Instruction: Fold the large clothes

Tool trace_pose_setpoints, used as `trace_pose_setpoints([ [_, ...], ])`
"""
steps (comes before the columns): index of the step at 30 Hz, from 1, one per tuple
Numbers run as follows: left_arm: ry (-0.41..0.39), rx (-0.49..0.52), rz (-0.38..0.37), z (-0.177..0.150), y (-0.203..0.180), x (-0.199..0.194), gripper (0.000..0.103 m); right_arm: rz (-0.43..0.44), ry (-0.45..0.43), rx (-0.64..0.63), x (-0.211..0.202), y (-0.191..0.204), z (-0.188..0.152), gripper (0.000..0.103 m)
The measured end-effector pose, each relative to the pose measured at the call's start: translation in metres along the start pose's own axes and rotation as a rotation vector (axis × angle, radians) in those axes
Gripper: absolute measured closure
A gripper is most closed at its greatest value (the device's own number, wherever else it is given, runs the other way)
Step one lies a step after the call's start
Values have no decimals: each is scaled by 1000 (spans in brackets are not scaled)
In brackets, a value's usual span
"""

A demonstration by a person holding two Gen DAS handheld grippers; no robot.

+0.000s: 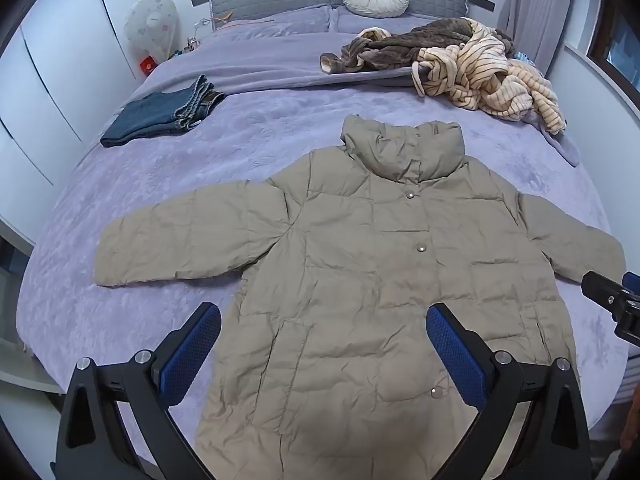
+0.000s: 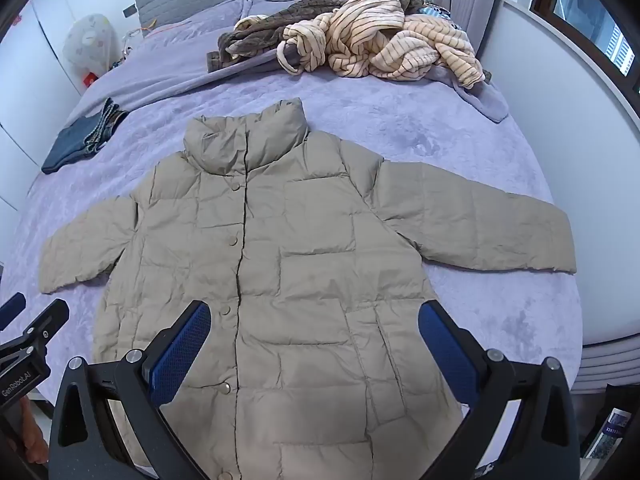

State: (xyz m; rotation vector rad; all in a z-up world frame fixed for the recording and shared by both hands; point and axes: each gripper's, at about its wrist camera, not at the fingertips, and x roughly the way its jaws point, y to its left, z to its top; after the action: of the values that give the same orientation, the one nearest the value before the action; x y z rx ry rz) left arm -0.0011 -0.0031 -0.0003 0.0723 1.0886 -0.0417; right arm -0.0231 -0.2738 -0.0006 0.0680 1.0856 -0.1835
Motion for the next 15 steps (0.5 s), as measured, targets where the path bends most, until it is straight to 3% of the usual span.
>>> trace_pose_setpoints([
  [15,-2,-3,7,-5,-6,3,0,0,-8,-4,-6,3,0,0],
])
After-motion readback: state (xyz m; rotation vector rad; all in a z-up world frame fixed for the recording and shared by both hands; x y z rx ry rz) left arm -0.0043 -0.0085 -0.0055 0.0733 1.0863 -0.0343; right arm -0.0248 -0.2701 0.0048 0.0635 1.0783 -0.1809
